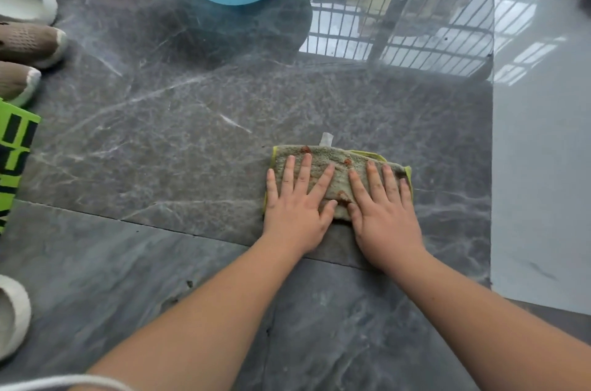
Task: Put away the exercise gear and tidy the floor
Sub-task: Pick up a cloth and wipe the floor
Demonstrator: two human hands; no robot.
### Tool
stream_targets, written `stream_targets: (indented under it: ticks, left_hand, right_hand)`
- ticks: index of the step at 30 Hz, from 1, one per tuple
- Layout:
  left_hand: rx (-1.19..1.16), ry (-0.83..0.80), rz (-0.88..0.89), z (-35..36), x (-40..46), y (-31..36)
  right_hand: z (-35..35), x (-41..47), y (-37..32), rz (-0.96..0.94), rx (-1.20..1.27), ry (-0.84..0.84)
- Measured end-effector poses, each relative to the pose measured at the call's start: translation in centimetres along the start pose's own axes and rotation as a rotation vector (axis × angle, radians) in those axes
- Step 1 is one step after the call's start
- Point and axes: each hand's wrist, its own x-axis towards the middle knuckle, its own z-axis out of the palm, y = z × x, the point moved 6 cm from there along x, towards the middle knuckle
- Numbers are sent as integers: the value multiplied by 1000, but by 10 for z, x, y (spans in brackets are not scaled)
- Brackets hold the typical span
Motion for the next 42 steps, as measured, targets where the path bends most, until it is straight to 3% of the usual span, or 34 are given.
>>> stream_targets:
  ticks: [7,14,24,29,32,35,39,42]
  left_hand:
    - [65,-24,24,-7,-13,-31]
    - [7,-3,330,-11,-23,-23]
    - [-63,1,86,-10,-16,-3]
    - [-175,59,-9,-27,-7,-6]
    - [-503,155,-80,-39,-3,-17]
    - [-976,227,-152,-45,-12,-10]
    - [-1568,182,-283,-43,-25,11]
    - [-1897,120,-351,-36,-22,13]
  right_hand:
    - [-4,-1,-28,-83,-26,-76]
    - [-13,0,-19,-158,-95,-113]
    - [-21,12,-25,-28,97,-80]
    - [-45,7,-26,-13,373,36]
    - [-44,0,-25,-10,475,31]
    - [-44,-8,-29,111,819,33]
    - [-49,-16,-53,298,1251,12]
    - [-50,-17,-71,302,1459,-27]
